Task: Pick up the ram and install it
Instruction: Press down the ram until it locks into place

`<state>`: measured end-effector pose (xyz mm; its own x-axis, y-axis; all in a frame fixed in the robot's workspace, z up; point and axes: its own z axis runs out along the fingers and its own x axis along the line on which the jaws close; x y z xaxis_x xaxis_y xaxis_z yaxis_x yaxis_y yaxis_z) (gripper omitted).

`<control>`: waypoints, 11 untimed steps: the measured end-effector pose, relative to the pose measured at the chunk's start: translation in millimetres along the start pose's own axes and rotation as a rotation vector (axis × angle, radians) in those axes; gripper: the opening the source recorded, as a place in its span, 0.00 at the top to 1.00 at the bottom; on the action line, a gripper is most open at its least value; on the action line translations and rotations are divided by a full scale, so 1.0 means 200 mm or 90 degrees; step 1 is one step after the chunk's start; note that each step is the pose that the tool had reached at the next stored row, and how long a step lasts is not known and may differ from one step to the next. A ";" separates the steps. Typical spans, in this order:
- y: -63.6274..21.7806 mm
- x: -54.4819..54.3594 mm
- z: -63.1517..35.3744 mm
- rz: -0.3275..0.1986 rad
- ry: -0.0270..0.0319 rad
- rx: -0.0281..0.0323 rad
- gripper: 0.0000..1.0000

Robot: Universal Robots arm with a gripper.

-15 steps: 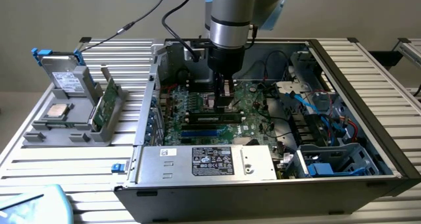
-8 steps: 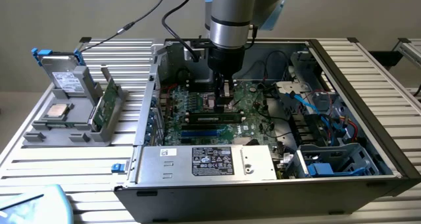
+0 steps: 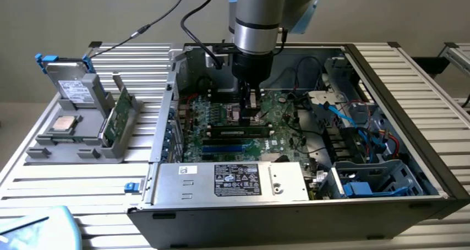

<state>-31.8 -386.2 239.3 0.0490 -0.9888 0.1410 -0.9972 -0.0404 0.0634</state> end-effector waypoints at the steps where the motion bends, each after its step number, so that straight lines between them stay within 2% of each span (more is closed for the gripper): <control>1: 0.000 0.00 0.000 0.000 0.0000 0.0000 0.89; 7: -0.001 0.00 0.000 0.000 0.0000 0.0000 0.89; 11: -0.041 0.01 -0.001 0.000 -0.0001 0.0000 0.89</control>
<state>-23.5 -387.8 239.3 0.0490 -0.9888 0.1409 -0.9972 -0.0404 0.0634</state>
